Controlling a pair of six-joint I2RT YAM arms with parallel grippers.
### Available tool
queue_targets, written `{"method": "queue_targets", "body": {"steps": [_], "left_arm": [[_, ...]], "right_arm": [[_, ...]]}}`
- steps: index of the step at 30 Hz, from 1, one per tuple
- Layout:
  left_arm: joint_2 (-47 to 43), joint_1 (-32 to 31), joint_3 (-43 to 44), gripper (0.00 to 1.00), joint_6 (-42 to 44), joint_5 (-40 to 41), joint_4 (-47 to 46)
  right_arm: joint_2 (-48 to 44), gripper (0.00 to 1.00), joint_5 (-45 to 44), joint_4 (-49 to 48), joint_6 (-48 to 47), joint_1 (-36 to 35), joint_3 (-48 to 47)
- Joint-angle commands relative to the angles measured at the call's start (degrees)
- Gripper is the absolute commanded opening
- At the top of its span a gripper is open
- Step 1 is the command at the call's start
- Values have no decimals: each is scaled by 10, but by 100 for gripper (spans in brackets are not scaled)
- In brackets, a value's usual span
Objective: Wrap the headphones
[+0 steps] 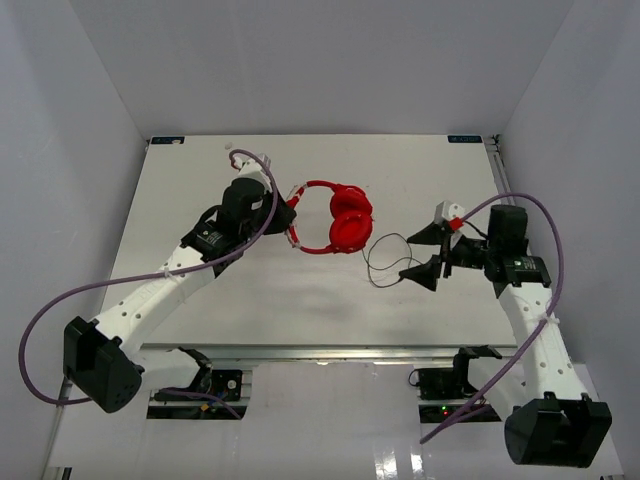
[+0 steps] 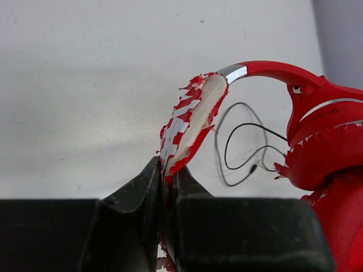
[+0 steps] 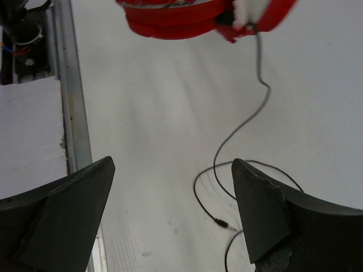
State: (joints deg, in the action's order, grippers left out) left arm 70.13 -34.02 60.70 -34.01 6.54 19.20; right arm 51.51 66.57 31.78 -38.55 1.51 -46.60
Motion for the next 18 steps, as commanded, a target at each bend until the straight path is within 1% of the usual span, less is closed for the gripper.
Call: {"method": "queue_targets", "body": {"steps": [1, 4, 7, 9, 11, 13, 18], "left_arm": [[-28, 0, 77, 0, -33, -61, 1], [-27, 0, 104, 0, -37, -64, 19], [-28, 0, 125, 0, -39, -64, 33], [-32, 0, 141, 0, -41, -64, 39], [-35, 0, 154, 0, -41, -62, 49], [-40, 0, 161, 0, -37, -55, 54], [-63, 0, 155, 0, -42, -46, 55]], "right_arm": [[43, 90, -44, -144, 16, -96, 13], [112, 90, -80, -161, 0, -123, -31], [166, 90, -114, -218, 11, -155, -46], [176, 90, -162, -286, 33, -179, -37], [189, 90, -181, -344, 50, -184, -28], [199, 90, -194, -373, 72, -187, -29], [202, 93, -196, -399, 93, -188, -6]]}}
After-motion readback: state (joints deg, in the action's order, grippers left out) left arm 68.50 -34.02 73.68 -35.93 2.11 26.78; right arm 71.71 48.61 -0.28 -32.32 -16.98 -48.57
